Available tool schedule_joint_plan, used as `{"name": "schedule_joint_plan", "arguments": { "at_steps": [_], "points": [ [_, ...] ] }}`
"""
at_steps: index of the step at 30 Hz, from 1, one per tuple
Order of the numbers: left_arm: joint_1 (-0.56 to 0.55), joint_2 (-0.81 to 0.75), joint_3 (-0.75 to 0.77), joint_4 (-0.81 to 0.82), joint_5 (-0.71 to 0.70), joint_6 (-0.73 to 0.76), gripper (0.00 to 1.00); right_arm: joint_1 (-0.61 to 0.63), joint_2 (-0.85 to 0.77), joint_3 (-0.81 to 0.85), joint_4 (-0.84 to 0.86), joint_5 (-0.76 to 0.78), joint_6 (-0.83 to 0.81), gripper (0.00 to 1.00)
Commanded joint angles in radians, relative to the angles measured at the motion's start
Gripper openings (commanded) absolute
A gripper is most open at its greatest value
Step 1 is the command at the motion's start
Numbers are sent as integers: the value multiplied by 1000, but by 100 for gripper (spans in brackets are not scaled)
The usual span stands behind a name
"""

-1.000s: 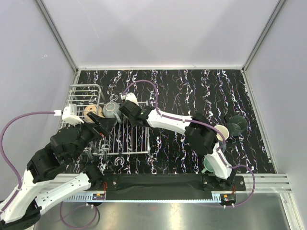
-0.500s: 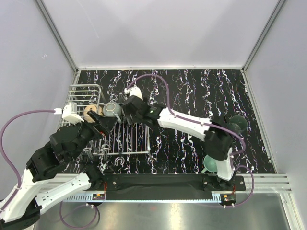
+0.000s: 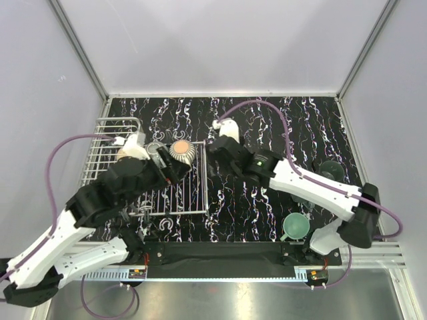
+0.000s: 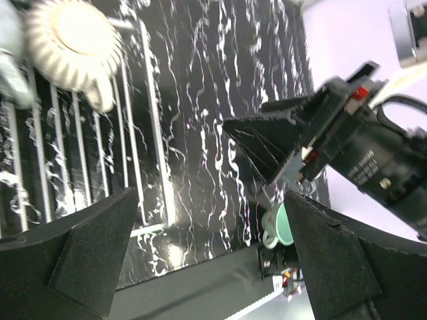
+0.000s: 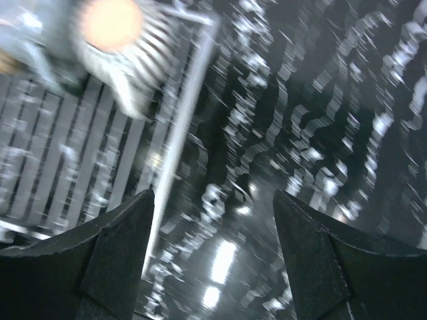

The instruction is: Load the cups into the dish rack

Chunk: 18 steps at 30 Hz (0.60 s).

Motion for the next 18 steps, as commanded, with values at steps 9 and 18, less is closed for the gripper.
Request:
{"name": "schedule_joint_plan", "arguments": {
  "at_steps": [9,18],
  "points": [
    [-165,220,57,167,40,-28,94,-212,-423,-377,-116,62,80,80],
    [-276,394,112,253,22,-45,87,-414,-550,-306,-287,175,90,79]
  ]
}}
